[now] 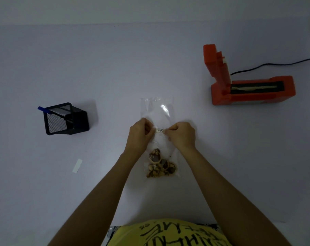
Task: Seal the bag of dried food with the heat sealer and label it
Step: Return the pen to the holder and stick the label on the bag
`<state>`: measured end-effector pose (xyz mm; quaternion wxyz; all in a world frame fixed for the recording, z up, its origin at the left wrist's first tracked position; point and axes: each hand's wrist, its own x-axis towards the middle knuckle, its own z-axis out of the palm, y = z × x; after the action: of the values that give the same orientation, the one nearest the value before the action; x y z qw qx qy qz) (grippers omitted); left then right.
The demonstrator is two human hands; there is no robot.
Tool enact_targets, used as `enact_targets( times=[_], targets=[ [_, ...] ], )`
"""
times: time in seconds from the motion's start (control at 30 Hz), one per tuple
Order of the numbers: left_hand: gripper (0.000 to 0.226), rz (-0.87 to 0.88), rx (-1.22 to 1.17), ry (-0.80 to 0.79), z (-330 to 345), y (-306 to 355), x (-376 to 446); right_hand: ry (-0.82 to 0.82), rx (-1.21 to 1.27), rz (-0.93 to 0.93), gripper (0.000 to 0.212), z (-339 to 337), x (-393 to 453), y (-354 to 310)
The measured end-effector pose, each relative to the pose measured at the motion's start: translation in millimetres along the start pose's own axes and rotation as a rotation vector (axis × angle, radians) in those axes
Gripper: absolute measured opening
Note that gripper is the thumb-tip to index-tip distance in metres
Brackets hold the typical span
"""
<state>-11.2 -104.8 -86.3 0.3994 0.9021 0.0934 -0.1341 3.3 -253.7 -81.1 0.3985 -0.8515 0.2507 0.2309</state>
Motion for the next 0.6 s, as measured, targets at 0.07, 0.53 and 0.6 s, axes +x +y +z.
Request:
enact_targets(
  times=[0.07,0.53,0.6],
  targets=[
    [0.020,-0.010,-0.053,0.027,-0.2,-1.5,-1.5,-0.006,0.025,0.013,0.018,-1.5,1.5,1.0],
    [0.051,0.584,0.471,-0.025,17.2,-41.7,-37.1,0.251,0.002,-0.337,0.013,19.1,-25.4,14.1],
    [0.046,0.604,0.472,-0.047,13.2,-46.5,-38.3,0.299,-0.083,-0.566,0.011,24.3,-30.2,22.4]
  ],
)
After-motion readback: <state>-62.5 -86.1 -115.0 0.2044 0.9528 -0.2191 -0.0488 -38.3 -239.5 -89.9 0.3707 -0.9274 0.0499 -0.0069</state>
